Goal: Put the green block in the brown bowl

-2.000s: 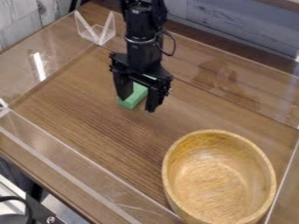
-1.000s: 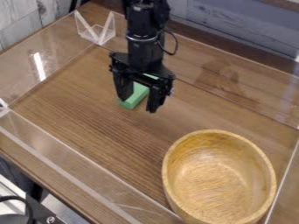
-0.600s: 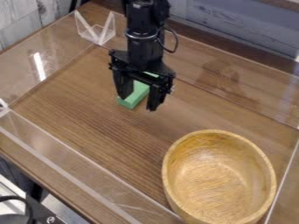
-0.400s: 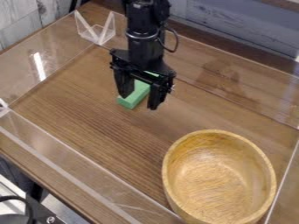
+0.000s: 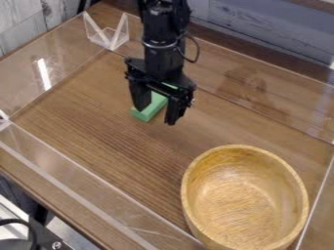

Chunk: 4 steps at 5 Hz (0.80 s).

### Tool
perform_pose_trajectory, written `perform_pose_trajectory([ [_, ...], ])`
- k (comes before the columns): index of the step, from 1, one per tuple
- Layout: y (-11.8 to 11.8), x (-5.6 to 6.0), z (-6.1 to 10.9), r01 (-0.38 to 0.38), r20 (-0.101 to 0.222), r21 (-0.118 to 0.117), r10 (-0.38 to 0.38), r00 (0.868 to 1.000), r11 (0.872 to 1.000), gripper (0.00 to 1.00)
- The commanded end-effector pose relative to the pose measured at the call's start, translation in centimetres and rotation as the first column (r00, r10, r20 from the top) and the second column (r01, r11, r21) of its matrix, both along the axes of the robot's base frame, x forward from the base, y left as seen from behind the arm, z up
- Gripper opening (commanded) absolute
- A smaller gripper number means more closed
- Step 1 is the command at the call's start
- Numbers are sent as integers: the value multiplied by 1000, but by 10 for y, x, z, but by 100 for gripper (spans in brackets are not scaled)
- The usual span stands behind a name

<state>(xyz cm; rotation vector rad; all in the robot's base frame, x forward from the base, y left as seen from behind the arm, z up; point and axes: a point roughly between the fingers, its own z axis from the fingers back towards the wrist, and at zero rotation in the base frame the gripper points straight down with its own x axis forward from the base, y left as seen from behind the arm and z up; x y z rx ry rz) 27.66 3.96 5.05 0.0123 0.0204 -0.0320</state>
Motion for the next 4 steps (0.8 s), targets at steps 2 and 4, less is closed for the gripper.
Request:
perform_pose_trajectory([
  [2,8,10,3,8,49,14,-9,999,1000,100],
  [4,12,15,-3,16,56,17,-17,998,1000,100],
])
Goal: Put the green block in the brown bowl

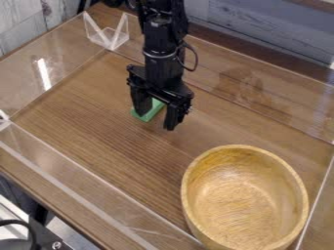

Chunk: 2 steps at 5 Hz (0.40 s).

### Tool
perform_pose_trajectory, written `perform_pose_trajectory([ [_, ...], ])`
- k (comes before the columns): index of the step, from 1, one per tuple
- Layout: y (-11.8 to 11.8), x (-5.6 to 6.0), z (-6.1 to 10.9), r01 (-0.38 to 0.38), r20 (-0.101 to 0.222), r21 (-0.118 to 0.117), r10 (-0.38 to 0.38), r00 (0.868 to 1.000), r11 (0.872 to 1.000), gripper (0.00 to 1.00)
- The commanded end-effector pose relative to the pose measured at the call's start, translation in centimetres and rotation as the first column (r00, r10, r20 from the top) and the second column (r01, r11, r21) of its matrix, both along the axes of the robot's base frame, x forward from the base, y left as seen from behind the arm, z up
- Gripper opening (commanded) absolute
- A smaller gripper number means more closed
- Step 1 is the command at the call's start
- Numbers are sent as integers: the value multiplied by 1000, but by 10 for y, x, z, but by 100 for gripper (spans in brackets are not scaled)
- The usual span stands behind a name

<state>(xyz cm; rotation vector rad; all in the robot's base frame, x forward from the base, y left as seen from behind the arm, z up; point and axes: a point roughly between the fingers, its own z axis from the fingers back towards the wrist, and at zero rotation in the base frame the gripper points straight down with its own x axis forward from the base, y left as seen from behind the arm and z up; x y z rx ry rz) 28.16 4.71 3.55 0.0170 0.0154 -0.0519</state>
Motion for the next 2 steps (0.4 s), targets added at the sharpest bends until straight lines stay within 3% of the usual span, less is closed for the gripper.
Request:
perform_pose_trajectory([
  [1,6,13,10,3,56,14,-4,998,1000,100],
  [2,8,15,9,10,61,17,-11,998,1000,100],
])
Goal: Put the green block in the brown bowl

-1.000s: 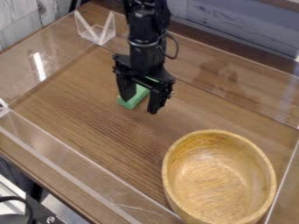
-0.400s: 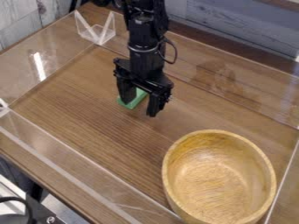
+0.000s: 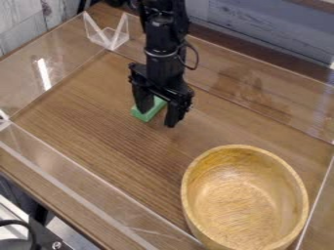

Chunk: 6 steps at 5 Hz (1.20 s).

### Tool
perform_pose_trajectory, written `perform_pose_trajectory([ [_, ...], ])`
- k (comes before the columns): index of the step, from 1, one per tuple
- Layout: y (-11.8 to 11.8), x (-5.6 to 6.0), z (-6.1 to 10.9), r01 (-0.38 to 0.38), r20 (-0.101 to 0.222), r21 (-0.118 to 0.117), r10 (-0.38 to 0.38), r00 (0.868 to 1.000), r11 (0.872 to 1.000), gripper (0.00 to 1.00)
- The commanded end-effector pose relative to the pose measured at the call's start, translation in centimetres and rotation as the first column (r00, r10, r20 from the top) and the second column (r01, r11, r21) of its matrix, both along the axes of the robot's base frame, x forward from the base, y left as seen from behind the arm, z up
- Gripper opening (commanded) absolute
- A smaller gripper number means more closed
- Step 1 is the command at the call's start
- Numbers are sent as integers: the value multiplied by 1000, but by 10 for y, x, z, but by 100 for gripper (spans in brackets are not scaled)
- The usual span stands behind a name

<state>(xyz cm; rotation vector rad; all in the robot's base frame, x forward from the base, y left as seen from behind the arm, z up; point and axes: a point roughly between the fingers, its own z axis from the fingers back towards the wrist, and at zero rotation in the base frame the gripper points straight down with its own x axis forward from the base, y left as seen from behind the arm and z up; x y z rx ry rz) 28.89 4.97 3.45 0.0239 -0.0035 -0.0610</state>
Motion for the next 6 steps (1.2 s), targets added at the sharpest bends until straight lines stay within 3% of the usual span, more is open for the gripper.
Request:
perform_pose_trajectory([
  [1,6,9,8,5,45,11,-6,999,1000,0],
  [6,9,16,32,37,78,11,-38,996,999,0],
])
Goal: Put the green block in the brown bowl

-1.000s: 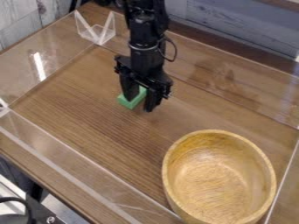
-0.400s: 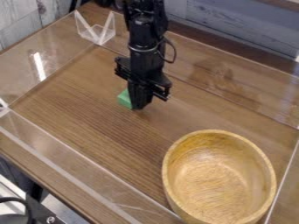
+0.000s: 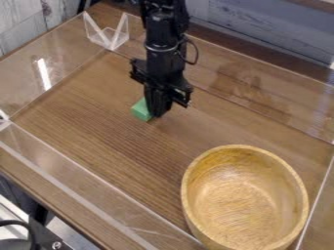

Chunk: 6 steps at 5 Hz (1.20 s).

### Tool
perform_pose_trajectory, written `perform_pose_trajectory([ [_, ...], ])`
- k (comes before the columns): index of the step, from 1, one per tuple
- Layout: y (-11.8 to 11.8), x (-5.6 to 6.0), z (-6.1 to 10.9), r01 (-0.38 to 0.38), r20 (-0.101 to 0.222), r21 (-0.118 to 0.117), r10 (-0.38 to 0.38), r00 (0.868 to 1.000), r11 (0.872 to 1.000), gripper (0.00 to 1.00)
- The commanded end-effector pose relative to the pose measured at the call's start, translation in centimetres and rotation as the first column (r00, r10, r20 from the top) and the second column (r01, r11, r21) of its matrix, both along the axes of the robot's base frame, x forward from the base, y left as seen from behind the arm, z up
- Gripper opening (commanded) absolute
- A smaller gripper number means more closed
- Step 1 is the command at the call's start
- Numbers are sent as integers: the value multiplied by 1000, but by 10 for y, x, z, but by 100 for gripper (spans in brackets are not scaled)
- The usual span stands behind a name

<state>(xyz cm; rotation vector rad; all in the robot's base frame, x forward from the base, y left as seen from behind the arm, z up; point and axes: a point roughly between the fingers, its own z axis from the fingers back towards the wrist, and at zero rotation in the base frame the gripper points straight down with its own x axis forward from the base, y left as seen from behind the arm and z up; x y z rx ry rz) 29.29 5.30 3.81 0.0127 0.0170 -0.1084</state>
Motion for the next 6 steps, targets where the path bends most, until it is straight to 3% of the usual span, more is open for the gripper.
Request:
perform_pose_trajectory([
  [1,6,14,31,-6,112,15,5,994,1000,0],
  [6,13,31,38,28,151,6,-28,988,1000,0],
])
